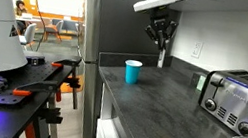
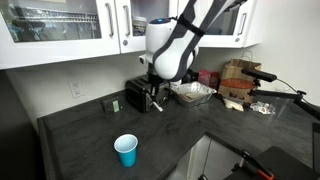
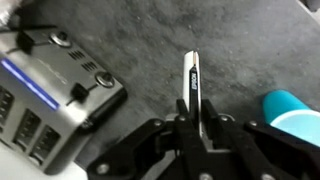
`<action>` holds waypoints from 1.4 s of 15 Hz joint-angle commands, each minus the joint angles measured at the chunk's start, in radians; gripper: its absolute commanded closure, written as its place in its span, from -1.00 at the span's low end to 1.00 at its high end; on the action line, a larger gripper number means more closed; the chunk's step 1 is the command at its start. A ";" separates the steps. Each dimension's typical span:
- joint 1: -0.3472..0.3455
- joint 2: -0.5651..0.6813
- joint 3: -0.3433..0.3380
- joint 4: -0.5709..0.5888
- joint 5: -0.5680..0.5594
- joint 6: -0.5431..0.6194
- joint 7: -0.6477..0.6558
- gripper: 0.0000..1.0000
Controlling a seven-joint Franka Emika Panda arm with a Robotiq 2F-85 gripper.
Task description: Put the marker on the counter
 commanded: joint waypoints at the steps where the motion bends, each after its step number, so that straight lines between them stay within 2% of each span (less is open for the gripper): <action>1: 0.095 0.097 -0.143 0.108 -0.266 -0.103 0.316 0.90; 2: 0.113 0.138 -0.166 0.142 -0.311 -0.141 0.387 0.90; 5: 0.127 0.284 -0.171 0.245 -0.283 -0.214 0.476 0.90; 10: 0.157 0.493 -0.202 0.431 -0.233 -0.333 0.532 0.90; 17: 0.117 0.655 -0.245 0.547 -0.148 -0.416 0.490 0.90; 21: 0.110 0.710 -0.240 0.587 -0.094 -0.485 0.440 0.90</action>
